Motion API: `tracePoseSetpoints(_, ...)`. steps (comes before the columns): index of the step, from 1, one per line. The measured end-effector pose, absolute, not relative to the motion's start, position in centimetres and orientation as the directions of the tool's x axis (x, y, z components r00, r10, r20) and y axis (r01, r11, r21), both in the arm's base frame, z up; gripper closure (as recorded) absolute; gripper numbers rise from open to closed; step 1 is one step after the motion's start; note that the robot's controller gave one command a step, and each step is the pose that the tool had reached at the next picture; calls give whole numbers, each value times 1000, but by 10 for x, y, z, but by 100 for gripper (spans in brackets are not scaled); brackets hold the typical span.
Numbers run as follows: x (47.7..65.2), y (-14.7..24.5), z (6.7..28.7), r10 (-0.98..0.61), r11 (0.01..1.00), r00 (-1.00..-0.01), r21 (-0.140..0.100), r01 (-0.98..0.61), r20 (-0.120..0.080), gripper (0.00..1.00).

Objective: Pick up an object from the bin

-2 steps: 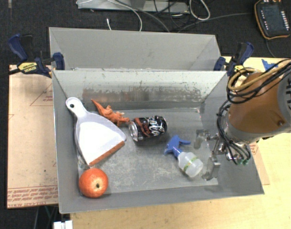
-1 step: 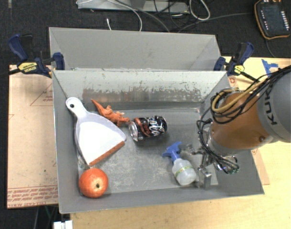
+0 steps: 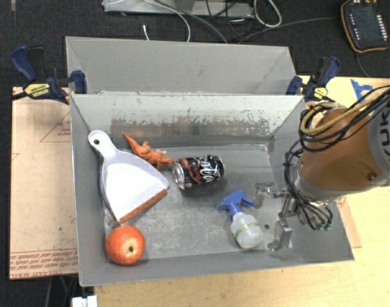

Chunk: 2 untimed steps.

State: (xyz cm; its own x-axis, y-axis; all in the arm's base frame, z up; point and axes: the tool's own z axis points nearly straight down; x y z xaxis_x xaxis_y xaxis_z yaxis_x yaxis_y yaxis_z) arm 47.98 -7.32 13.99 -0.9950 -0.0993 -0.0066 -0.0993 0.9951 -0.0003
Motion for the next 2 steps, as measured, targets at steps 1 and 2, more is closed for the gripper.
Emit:
tracePoseSetpoints(1, 486, -21, 99, -552, 834, -834, -4, -552, -13, 0)
tracePoseSetpoints(2, 487, -17, 74, -426, 905, -904, -13, -425, -29, 0)
